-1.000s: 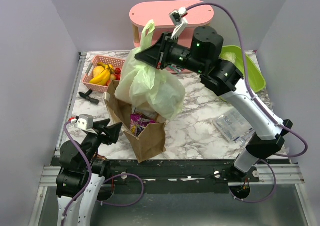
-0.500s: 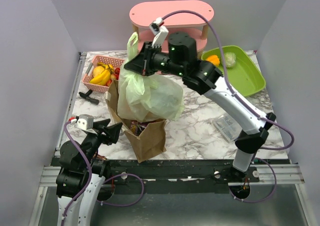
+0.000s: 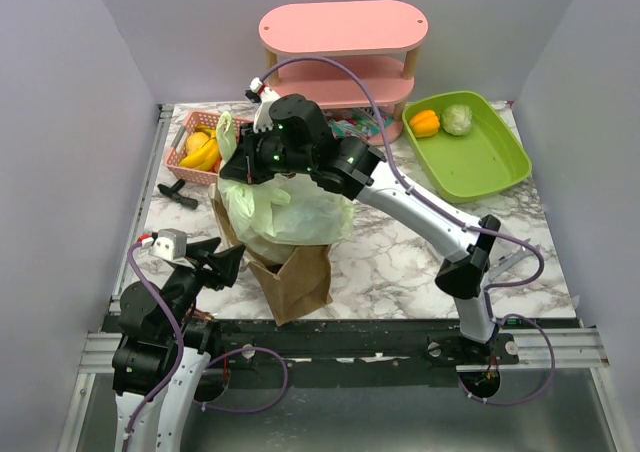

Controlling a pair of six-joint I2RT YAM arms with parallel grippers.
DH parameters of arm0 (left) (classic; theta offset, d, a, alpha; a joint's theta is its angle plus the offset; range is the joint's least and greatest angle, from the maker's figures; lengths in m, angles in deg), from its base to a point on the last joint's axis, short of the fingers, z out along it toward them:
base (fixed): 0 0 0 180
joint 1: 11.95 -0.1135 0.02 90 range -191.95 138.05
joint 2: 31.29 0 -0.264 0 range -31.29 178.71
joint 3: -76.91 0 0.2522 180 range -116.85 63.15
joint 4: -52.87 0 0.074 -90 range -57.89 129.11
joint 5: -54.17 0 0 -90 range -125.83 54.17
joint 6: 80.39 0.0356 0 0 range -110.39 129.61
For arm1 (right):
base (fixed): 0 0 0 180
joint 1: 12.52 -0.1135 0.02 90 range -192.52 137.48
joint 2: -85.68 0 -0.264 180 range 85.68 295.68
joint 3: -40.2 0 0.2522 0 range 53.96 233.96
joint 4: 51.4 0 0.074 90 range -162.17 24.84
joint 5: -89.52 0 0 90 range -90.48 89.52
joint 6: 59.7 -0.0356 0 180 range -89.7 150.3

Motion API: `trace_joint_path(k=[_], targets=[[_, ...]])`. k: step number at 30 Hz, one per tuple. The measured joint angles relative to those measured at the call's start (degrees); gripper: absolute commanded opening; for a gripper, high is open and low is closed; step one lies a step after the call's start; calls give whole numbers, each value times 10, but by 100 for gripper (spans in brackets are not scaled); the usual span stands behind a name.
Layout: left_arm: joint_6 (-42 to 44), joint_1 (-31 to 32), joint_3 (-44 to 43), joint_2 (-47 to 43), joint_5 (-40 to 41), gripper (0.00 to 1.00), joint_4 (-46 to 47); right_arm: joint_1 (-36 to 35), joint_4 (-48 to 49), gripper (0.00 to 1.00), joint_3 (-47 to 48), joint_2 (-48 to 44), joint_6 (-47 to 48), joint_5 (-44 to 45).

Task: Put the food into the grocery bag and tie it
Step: Place the grocery bag in the grocery bag.

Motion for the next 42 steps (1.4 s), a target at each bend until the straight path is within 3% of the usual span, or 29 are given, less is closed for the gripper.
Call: trace_joint_path(k=[10, 20, 29, 30, 33, 35, 42], targets=[[0, 0, 0, 0, 0, 62, 0, -11, -15, 1, 15, 53, 19, 37], [0, 0, 0, 0, 0, 62, 0, -12, -32, 1, -175, -8, 88, 237], [0, 0, 0, 0, 0, 62, 0, -11, -62, 1, -167, 0, 99, 261], [0, 0, 0, 0, 0, 62, 0, -11, -69, 7, -153, 4, 102, 260], [0, 0, 0, 0, 0, 62, 0, -11, -96, 46, -100, 20, 111, 247], [0, 0, 0, 0, 0, 62, 0, -11, -113, 63, -56, 31, 117, 233], [0, 0, 0, 0, 0, 62, 0, -11, -139, 81, 40, 34, 129, 201]])
